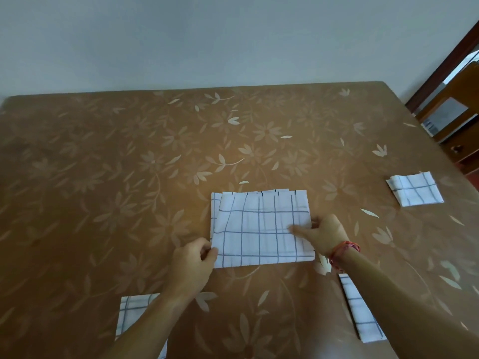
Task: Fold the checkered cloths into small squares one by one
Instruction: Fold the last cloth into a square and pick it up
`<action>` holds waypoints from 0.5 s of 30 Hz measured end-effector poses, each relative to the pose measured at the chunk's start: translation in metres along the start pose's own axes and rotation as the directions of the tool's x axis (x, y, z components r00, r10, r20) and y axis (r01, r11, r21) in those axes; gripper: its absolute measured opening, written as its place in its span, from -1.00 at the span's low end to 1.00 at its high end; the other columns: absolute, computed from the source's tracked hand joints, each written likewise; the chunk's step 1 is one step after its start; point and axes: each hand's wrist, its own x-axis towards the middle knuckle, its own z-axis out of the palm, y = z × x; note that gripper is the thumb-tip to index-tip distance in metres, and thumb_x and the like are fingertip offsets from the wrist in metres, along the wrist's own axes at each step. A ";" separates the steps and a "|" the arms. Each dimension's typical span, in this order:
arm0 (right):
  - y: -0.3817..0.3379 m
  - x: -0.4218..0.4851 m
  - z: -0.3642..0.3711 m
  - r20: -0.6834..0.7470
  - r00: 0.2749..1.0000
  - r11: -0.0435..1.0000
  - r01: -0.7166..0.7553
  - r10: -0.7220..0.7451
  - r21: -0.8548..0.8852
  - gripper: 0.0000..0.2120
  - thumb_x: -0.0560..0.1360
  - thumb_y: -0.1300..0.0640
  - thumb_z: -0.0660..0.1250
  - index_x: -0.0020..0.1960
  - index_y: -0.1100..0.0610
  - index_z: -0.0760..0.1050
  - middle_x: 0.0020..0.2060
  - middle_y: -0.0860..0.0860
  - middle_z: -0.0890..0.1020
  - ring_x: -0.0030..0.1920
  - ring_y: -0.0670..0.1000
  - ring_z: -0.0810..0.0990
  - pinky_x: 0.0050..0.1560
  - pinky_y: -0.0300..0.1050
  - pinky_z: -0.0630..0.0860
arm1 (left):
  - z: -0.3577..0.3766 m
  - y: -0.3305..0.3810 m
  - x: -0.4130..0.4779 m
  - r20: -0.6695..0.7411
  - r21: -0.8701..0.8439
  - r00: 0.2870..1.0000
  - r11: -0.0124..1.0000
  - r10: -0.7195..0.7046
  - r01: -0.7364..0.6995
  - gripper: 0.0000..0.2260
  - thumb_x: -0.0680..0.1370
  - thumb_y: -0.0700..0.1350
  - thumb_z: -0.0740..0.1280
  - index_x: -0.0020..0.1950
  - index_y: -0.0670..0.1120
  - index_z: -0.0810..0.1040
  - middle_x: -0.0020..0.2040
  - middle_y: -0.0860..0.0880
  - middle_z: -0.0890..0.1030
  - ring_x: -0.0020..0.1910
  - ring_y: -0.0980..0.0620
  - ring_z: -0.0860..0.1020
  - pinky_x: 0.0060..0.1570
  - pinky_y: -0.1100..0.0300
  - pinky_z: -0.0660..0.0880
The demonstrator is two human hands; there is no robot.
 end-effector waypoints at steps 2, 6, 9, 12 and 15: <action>-0.005 0.003 0.004 0.019 1.000 1.000 0.005 -0.006 0.021 -0.84 0.36 0.06 0.53 -0.14 -0.04 0.57 -0.23 -0.12 0.66 -0.16 -0.08 0.64 -0.13 -0.20 0.56 | 0.002 0.002 0.004 -0.039 0.000 0.999 1.000 -0.005 0.005 -0.77 0.56 -0.12 0.37 -0.31 -0.02 0.50 -0.47 0.04 0.50 -0.47 0.11 0.46 -0.44 0.31 0.38; -0.009 0.006 0.004 0.030 0.999 1.000 -0.011 0.012 -0.004 -0.72 0.37 0.21 0.50 -0.23 -0.13 0.49 -0.25 -0.14 0.62 -0.15 -0.07 0.62 -0.16 -0.27 0.49 | 0.003 0.001 0.010 -0.086 0.007 0.996 1.000 -0.017 0.017 -0.78 0.57 -0.12 0.36 -0.29 -0.05 0.51 -0.47 0.03 0.50 -0.47 0.07 0.48 -0.46 0.31 0.40; -0.015 0.006 0.005 -0.009 1.000 0.997 -0.001 0.000 -0.080 -0.76 0.39 0.17 0.48 -0.28 -0.11 0.50 -0.32 -0.17 0.58 -0.27 -0.19 0.54 -0.37 -0.38 0.35 | 0.002 -0.003 0.015 -0.090 0.014 0.995 0.999 -0.036 0.037 -0.75 0.57 -0.11 0.35 -0.31 -0.07 0.50 -0.49 0.01 0.51 -0.51 0.09 0.46 -0.49 0.29 0.38; -0.016 0.009 0.007 -0.027 1.000 0.996 -0.015 0.013 -0.082 -0.82 0.40 0.14 0.48 -0.19 -0.07 0.50 -0.33 -0.20 0.54 -0.31 -0.24 0.48 -0.40 -0.40 0.30 | 0.001 -0.007 0.021 -0.074 0.093 0.997 0.996 -0.009 0.015 -0.81 0.57 -0.07 0.34 -0.23 -0.04 0.47 -0.38 0.03 0.53 -0.38 0.07 0.52 -0.39 0.27 0.44; -0.016 0.012 0.009 -0.028 0.999 0.996 -0.031 0.029 -0.087 -0.82 0.40 0.14 0.48 -0.05 -0.05 0.56 -0.31 -0.20 0.57 -0.29 -0.25 0.50 -0.38 -0.40 0.33 | -0.001 -0.010 0.026 -0.105 0.372 0.953 0.900 0.284 -0.227 -0.96 0.56 -0.10 0.31 -0.02 -0.03 0.51 -0.07 0.03 0.52 -0.02 0.00 0.50 -0.07 0.08 0.52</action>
